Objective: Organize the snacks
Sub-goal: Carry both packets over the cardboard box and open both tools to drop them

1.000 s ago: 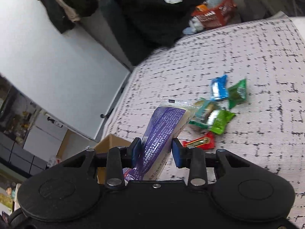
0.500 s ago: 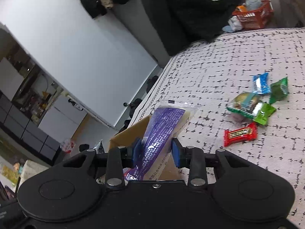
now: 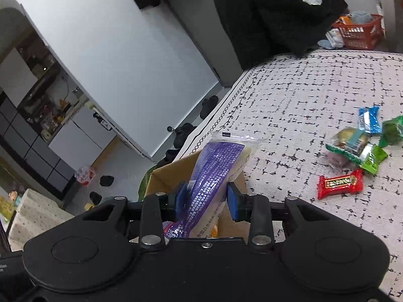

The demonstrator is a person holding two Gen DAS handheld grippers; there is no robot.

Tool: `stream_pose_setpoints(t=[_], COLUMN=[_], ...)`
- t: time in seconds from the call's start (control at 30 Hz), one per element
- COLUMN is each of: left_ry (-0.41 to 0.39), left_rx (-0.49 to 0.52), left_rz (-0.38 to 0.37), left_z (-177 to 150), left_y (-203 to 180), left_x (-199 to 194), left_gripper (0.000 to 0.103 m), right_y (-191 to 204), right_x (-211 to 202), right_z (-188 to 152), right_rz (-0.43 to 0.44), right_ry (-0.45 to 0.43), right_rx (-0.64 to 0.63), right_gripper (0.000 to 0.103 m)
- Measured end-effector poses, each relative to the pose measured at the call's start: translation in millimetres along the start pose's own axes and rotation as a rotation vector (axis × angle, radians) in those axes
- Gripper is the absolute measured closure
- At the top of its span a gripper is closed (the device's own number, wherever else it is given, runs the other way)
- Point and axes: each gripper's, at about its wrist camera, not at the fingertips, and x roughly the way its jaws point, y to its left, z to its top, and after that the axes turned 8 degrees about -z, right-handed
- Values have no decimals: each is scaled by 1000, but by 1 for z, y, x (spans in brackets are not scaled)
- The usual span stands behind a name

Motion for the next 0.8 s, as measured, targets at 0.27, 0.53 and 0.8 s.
stream_pose_setpoints(t=[0.27,0.53,0.8], left_ry=[-6,-12,-40], left_rx=[5,27,72], left_rz=[3,18,27], left_z=[14,14,5], left_y=[6,4,-13], left_x=[-8,-21,-33], left_gripper=[39,26,0], right_y=[20,17,5], right_x=[10,-7,-24], right_z=[-2,5,7], right_rz=[32,7,-67], right_ry=[26,8,11], right_rx=[-65,-54,-45], right_gripper=[62,38,17])
